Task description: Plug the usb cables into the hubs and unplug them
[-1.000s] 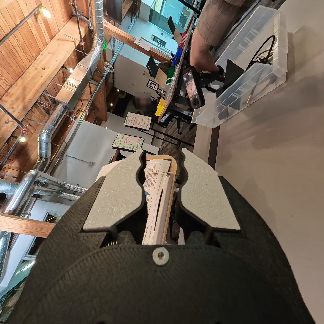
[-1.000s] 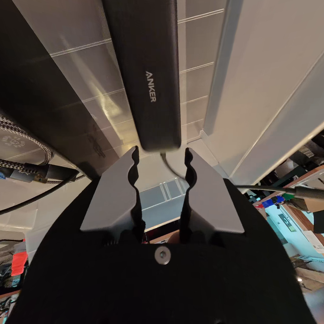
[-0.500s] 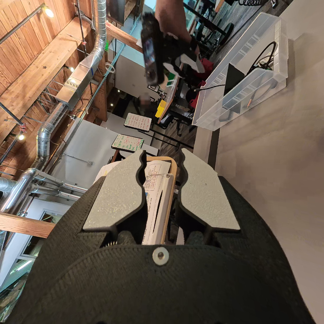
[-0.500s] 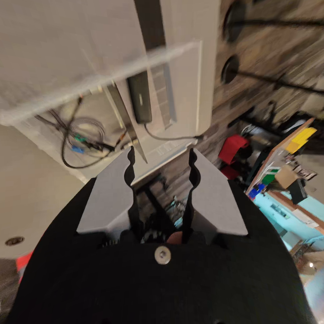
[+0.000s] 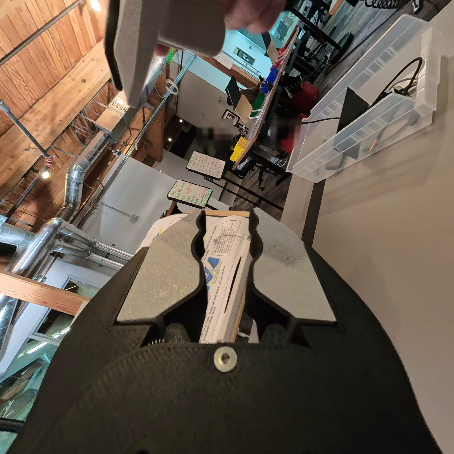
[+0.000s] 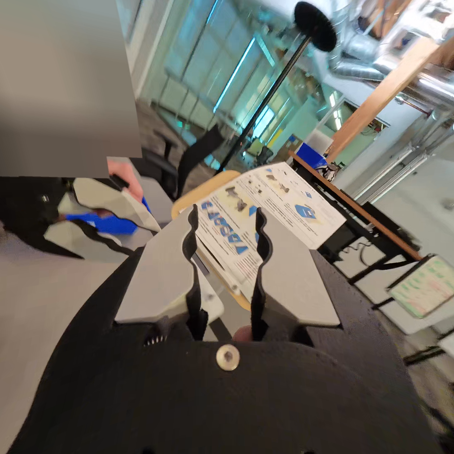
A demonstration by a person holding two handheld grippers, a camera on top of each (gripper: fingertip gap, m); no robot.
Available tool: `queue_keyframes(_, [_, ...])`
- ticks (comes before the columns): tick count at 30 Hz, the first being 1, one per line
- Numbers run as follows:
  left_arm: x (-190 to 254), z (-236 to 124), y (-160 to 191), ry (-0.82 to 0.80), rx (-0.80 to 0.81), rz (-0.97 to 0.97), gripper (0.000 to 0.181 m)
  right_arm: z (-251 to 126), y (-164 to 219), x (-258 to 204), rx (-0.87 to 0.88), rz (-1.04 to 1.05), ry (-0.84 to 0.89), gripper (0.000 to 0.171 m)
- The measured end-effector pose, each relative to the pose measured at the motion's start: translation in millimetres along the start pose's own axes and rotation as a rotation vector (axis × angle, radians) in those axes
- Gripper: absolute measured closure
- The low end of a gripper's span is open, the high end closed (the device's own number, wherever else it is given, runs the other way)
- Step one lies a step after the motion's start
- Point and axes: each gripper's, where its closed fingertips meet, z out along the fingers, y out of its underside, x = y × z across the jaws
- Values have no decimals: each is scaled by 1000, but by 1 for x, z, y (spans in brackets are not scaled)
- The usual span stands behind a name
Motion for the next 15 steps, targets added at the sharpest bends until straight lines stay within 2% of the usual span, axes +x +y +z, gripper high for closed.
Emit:
queue_keyframes(3, [-8, -5, 3, -19, -2, -8, 149, 5, 10, -7, 86, 175, 1, 128])
queue_keyframes(7, [-15, -9, 8, -37, -3, -21, 151, 23, 27, -15, 117, 255, -54, 133])
queue_keyframes(15, [-28, -12, 12, -86, -4, -56, 154, 45, 50, -26, 8, 158, -36, 133])
